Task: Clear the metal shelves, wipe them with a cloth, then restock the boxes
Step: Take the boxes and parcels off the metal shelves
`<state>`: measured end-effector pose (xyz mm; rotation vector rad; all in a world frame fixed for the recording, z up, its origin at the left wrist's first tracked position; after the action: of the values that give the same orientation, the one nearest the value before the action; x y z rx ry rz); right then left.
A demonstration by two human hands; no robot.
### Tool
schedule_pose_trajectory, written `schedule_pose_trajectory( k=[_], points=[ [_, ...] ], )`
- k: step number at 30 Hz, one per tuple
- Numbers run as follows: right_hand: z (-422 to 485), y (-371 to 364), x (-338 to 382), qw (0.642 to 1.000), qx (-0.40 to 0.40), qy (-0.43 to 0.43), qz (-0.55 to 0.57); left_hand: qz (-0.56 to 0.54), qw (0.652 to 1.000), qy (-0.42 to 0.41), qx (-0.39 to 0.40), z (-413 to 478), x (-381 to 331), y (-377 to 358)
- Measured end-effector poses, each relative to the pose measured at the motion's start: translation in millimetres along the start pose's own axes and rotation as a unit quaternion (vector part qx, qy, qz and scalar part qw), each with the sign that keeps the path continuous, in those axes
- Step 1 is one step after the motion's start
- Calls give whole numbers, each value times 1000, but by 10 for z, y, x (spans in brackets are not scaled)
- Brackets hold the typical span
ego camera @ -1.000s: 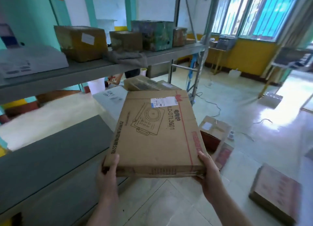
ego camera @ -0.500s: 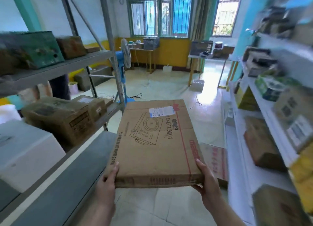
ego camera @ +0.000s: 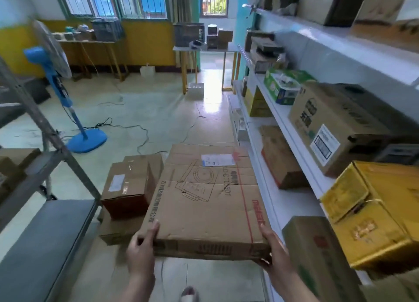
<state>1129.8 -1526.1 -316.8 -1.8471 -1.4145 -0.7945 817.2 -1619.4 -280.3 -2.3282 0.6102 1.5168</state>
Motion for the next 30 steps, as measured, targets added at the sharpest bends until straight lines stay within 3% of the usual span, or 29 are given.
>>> schedule_pose_trajectory(
  k=[13,19,25,30],
  points=[
    [1899,-529,490,984,-156,-78,29,182,968,85,150,2106,116,-2123],
    [2578,-650,594,981,-140,-129,-23,261,949,99,147,2635,281,-2660],
    [3732,-612,253,957,-119,-241,-106,335,925,163,74,3193,864,-3088],
    [5441,-410,-234,953,-70,-208,-207,331,928,166,49,3973,1672,-3864]
  ],
)
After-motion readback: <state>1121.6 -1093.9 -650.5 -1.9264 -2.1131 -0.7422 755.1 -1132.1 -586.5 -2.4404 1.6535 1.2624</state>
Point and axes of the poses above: each hand's wrist, its own z-axis towards the middle knuckle, its own y-axis out of the back of the hand, x = y × z, the point moved 5 cm from there along z, towards the middle knuckle, and after that the axes turned 5 degrees about -x, right-handed, at the moved point
